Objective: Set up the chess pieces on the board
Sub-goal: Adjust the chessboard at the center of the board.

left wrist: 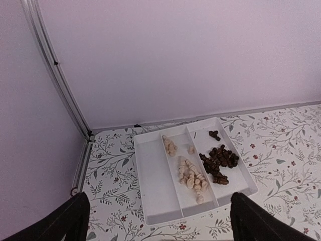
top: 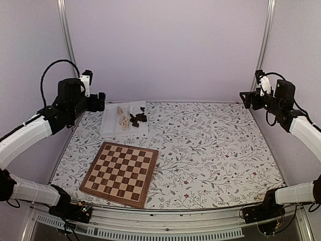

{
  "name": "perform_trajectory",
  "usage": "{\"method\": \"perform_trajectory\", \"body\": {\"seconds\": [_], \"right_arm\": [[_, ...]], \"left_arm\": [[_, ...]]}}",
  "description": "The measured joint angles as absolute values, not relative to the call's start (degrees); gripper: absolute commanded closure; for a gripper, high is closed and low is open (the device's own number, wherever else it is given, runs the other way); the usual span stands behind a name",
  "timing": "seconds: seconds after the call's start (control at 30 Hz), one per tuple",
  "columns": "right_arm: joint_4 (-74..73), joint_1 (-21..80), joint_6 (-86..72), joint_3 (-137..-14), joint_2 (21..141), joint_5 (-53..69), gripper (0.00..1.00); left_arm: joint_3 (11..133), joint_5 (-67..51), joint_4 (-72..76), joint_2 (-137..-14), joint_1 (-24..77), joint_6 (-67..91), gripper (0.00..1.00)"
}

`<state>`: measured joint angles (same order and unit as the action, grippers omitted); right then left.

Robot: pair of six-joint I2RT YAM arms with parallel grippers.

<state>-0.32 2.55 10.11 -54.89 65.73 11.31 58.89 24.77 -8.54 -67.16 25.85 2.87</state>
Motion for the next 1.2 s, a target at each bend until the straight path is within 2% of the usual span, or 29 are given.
{"method": "perform_trajectory", "body": {"seconds": [0.23, 0.53, 0.83, 1.2], "right_arm": [[3.5, 1.9, 11.9, -49.8, 70.8, 15.1, 0.01], [4.8, 1.2, 18.5, -45.5, 73.2, 27.3, 0.01], [4.1, 1.0, 24.0, -45.5, 76.8, 37.8, 0.01], [2.6, 0.9, 28.1, -45.5, 78.0, 43.7, 0.01]], "left_arm": [[54.8, 18.0, -14.9, -68.0, 19.5, 8.6, 0.01], [47.1, 8.8, -22.9, -73.6, 15.0, 15.9, 0.01], [41.6, 0.5, -26.8, -76.7, 14.1, 21.2, 0.01], [40.3, -5.0, -28.9, -80.2, 16.8, 26.7, 0.01]]}}
